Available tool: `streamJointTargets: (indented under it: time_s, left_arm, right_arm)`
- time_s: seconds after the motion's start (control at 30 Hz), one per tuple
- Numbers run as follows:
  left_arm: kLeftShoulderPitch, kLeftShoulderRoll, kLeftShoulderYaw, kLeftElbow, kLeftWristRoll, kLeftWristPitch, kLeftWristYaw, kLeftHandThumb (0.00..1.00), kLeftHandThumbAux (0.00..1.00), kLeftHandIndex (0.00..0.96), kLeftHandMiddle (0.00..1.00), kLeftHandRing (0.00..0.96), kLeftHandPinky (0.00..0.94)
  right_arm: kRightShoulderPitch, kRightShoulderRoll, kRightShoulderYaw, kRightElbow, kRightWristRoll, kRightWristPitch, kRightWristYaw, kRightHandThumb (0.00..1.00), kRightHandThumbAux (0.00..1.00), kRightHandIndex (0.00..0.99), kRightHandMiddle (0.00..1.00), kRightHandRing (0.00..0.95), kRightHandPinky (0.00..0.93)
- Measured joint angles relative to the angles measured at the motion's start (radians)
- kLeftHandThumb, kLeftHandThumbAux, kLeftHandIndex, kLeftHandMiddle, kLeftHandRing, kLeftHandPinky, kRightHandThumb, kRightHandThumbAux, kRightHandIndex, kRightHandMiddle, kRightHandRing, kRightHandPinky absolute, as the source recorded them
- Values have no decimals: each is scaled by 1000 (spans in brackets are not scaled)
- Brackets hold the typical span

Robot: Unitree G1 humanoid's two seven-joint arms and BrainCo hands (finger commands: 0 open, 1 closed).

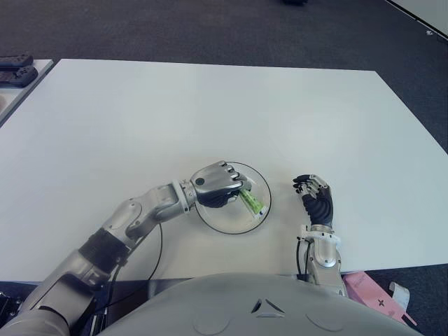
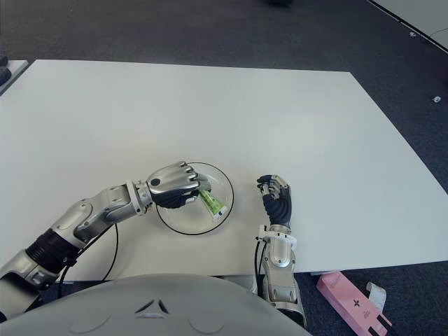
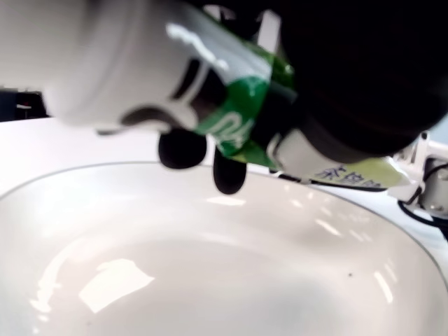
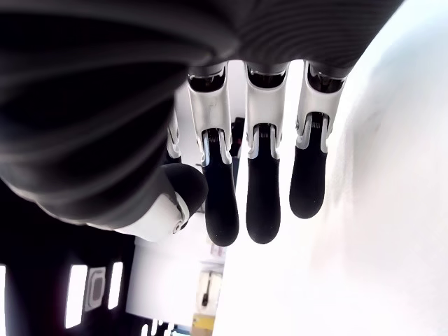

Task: Put the toothpaste on the table into the plate.

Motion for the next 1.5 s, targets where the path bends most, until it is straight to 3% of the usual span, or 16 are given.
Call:
streamJointTargets:
  time_s: [0.13, 0.4, 0.8, 1.17, 1.37, 1.5]
  left_arm:
    - [-5, 3, 0, 4, -20, -19, -13, 88, 556, 22, 67, 72, 122]
    - [-9, 3, 5, 2, -36, -17, -25, 7, 517, 1, 3, 3, 10]
    - [9, -5, 19, -38, -50, 39, -49, 0, 476, 0, 0, 0, 0]
    - [21, -15, 54, -69, -115, 82, -91, 52, 447, 0, 0, 0, 0]
    - [76, -70, 116, -91, -190, 157, -81, 82, 496, 0, 0, 0, 12]
    - [106, -122, 163, -76, -238, 197, -31, 91, 568, 0, 0, 0, 69]
  right_arm:
    - [0, 0, 0, 0, 0, 0, -1, 709, 729, 427, 476, 471, 466]
    - [0, -2, 1, 3, -3, -2, -6, 710, 729, 427, 472, 483, 480]
    - [-1, -5, 2, 6, -4, 5, -7, 709, 729, 426, 467, 468, 450]
    - [-2, -5, 1, 6, -1, 11, -2, 708, 729, 425, 469, 459, 448]
    - [-5, -5, 1, 6, -1, 11, -3, 708, 728, 426, 471, 464, 460]
    - [-6, -5, 1, 6, -1, 11, -3, 708, 727, 426, 471, 462, 453]
